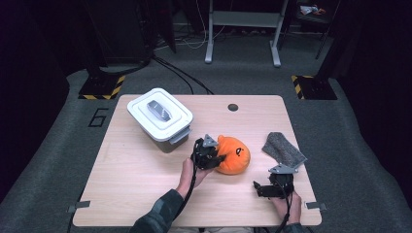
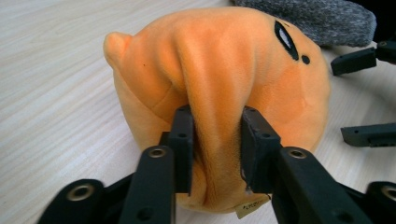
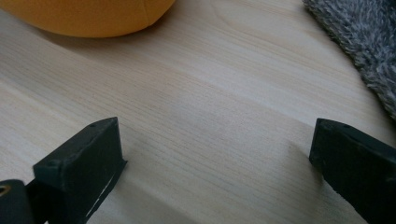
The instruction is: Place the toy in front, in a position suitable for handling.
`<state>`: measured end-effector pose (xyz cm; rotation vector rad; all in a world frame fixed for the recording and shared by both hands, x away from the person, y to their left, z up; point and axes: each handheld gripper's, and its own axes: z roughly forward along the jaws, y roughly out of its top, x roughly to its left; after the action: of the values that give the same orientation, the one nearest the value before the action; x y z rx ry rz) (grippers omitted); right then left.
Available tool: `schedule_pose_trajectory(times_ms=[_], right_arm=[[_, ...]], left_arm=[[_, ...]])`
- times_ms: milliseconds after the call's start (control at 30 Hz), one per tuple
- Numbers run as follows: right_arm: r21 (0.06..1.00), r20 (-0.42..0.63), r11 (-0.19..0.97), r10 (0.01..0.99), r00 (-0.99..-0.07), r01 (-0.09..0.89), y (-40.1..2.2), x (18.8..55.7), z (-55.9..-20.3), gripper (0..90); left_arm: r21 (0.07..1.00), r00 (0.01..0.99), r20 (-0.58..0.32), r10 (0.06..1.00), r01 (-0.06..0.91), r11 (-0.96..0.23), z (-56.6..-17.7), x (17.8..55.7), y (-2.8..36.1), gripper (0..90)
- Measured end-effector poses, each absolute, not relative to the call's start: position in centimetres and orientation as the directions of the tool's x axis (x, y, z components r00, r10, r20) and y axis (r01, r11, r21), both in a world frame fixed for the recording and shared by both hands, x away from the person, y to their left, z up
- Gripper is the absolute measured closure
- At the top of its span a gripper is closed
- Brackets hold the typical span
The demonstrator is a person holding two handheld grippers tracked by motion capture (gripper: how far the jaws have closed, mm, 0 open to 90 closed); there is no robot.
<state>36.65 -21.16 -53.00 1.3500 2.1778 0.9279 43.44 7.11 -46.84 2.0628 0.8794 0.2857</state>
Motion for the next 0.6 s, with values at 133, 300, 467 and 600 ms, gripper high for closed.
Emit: schedule_pose_trajectory(times_ms=[133, 300, 467, 600], right_arm=[[0.721, 0.0, 0.308, 0.896, -0.445, 0.621, -21.2, 36.7, -53.0, 1.7], [0.721, -0.001, 0.311, 0.894, -0.447, 0.62, -21.2, 36.7, -53.0, 1.7], [0.721, 0.0, 0.308, 0.895, -0.445, 0.62, -21.2, 36.7, -53.0, 1.7], [0.721, 0.0, 0.31, 0.895, -0.446, 0.62, -21.2, 36.7, -53.0, 1.7]], left_arm=[[0.791, 0.684, -0.135, 0.717, 0.51, -0.338, -46.6, 43.3, 6.8, 72.8], [0.795, 0.647, -0.149, 0.748, 0.528, -0.299, -46.7, 43.2, 6.1, 71.7], [0.796, 0.642, -0.148, 0.752, 0.528, -0.294, -46.6, 43.2, 6.5, 53.8], [0.801, 0.639, -0.152, 0.754, 0.527, -0.285, -46.3, 43.2, 7.3, 38.7]])
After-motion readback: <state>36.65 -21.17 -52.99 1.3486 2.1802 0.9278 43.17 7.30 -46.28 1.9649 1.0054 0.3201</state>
